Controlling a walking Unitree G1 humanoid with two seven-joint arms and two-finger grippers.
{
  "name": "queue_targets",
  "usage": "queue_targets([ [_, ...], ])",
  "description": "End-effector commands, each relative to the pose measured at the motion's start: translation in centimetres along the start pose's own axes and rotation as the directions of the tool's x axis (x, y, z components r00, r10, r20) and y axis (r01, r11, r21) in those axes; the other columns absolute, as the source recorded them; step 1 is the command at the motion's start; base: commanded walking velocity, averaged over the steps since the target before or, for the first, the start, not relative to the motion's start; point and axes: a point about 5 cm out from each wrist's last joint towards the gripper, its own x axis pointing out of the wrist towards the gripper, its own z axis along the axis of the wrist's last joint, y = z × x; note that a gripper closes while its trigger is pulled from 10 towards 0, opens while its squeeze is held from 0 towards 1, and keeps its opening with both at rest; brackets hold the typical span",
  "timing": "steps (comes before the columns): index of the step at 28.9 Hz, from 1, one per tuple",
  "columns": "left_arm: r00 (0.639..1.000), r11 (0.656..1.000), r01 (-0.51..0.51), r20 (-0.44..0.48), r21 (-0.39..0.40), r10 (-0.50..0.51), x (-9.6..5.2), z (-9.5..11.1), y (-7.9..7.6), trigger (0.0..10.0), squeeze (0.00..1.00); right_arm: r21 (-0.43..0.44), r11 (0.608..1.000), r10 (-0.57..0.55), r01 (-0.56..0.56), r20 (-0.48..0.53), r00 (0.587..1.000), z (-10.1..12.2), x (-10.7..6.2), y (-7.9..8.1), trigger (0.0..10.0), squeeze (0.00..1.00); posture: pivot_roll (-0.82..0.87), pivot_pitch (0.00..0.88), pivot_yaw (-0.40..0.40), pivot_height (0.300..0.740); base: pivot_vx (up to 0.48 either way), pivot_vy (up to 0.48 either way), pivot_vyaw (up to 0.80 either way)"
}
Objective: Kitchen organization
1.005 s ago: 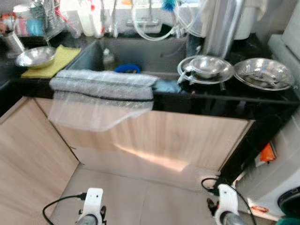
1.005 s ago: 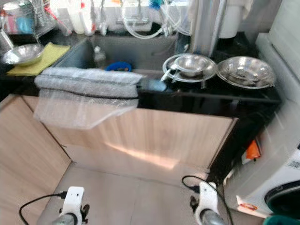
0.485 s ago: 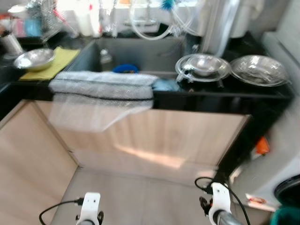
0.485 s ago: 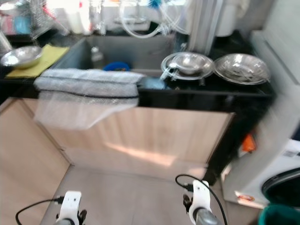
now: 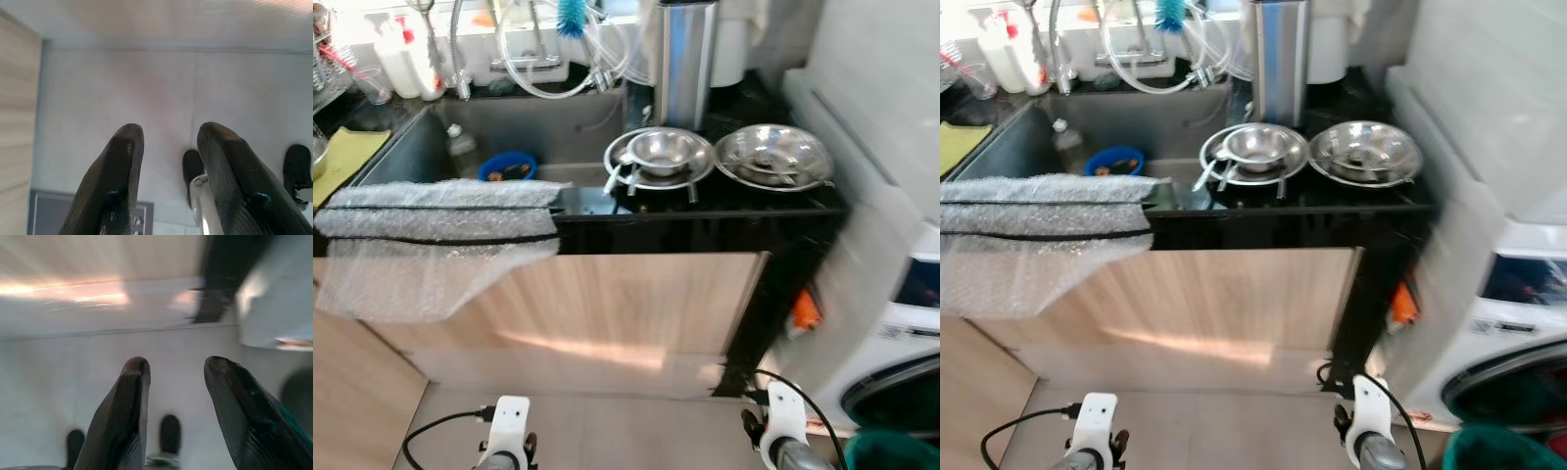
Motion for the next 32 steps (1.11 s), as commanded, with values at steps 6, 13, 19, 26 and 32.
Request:
queue_targets([
  [6, 1.0, 1.0, -0.016, -0.003, 0.002, 0.016, 0.02, 0.03, 0.38, 10.0, 0.0, 0.002, 1.0, 0.001, -0.001, -0.031, 1.0, -0.95, -0.18, -0.05, 10.0, 0.0, 0.03, 0.08, 0.068, 0.74, 0.048, 0.0, 0.0],
  [13, 1.0, 1.0, -0.013, -0.005, -0.006, 0.013, 0.02, 0.04, 0.34, 10.0, 0.0, 0.003, 1.0, 0.003, -0.002, -0.031, 1.0, -0.96, -0.18, -0.04, 10.0, 0.0, 0.03, 0.075, 0.066, 0.74, 0.0, 0.0, 0.0],
  [19, 1.0, 1.0, -0.013, -0.008, -0.017, 0.012, 0.03, 0.02, 0.33, 10.0, 0.0, -0.001, 1.0, 0.003, -0.003, -0.032, 0.999, -0.97, -0.19, -0.07, 10.0, 0.0, 0.03, 0.073, 0.067, 0.74, 0.0, 0.0, 0.0],
  [26, 1.0, 1.0, -0.008, -0.011, -0.023, 0.008, 0.0, -0.09, 0.35, 10.0, 0.0, -0.003, 1.0, -0.002, 0.002, -0.034, 0.999, -1.06, -0.21, -0.12, 10.0, 0.0, 0.03, 0.066, 0.067, 0.74, 0.0, 0.088, 0.0],
  [32, 1.0, 1.0, -0.004, -0.01, -0.027, 0.004, 0.0, -0.1, 0.33, 10.0, 0.0, 0.001, 1.0, -0.004, 0.004, -0.037, 0.999, -1.1, -0.22, -0.13, 10.0, 0.0, 0.03, 0.072, 0.066, 0.74, 0.0, 0.32, 0.0],
])
